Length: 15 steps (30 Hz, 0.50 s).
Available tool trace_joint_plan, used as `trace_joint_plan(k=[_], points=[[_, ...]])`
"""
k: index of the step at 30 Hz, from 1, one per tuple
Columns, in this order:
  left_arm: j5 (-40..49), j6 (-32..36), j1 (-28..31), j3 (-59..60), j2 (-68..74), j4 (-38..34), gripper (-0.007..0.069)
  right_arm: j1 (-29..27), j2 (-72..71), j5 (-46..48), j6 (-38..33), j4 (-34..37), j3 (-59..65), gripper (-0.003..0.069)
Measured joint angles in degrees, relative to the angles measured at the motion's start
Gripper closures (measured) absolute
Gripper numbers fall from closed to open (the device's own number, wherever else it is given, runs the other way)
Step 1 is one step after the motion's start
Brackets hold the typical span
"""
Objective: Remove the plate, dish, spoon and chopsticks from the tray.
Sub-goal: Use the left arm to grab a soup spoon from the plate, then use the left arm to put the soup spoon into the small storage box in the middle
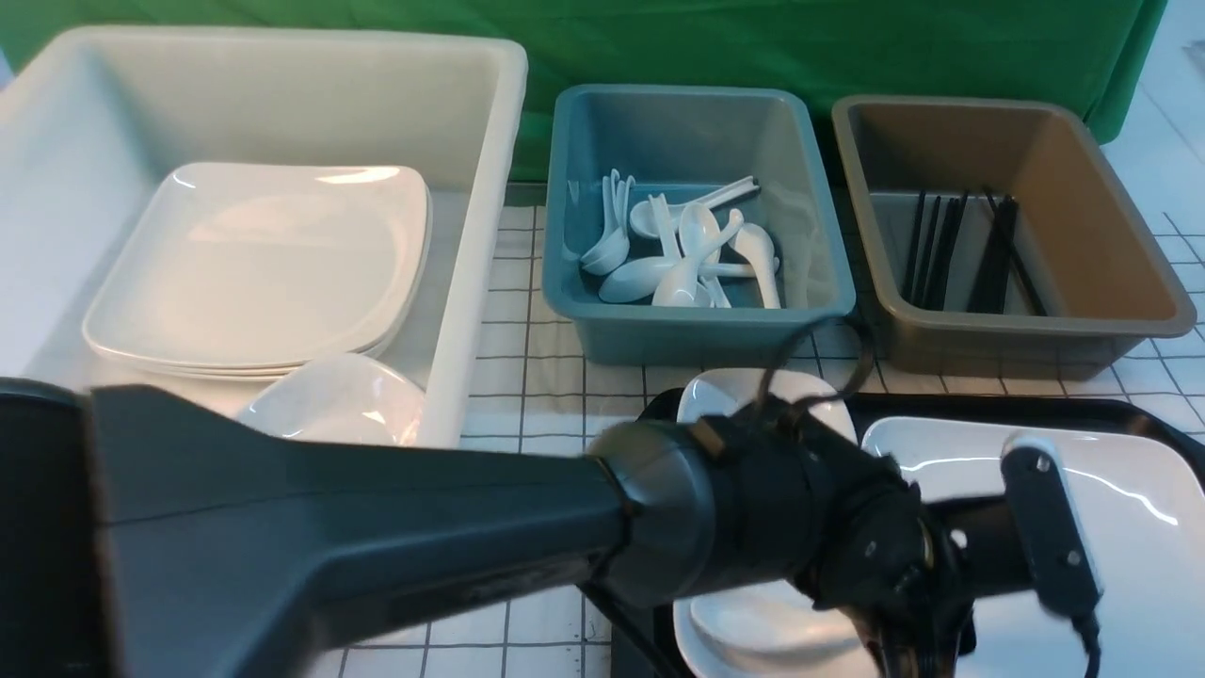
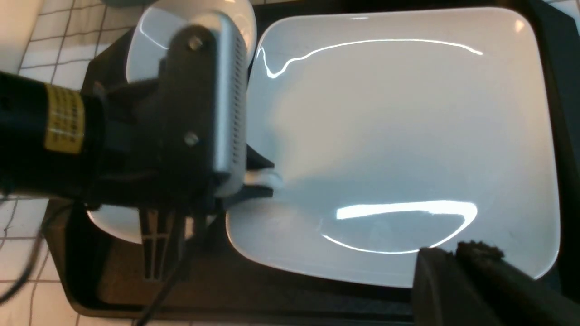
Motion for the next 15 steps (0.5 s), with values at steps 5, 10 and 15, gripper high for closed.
trace_joint_plan(k=[5,10,15], points=[[-1.9,-9.7,2.1,-1.5,-9.5,4.7,0.0548,0.0,0.0,0.2,0.0,0.0,0.0,0.0545],[-12.4,-21.4,12.6,-4.5,-15.5,9.2,0.0548,0.0,0.0,0.4,0.0,0.0,0.0,0.0544],[-32.7,-34.9,25.4,-4.8,-13.6,1.2,0.0548,0.0,0.0,0.4,0.2,0.0,0.0,0.054]])
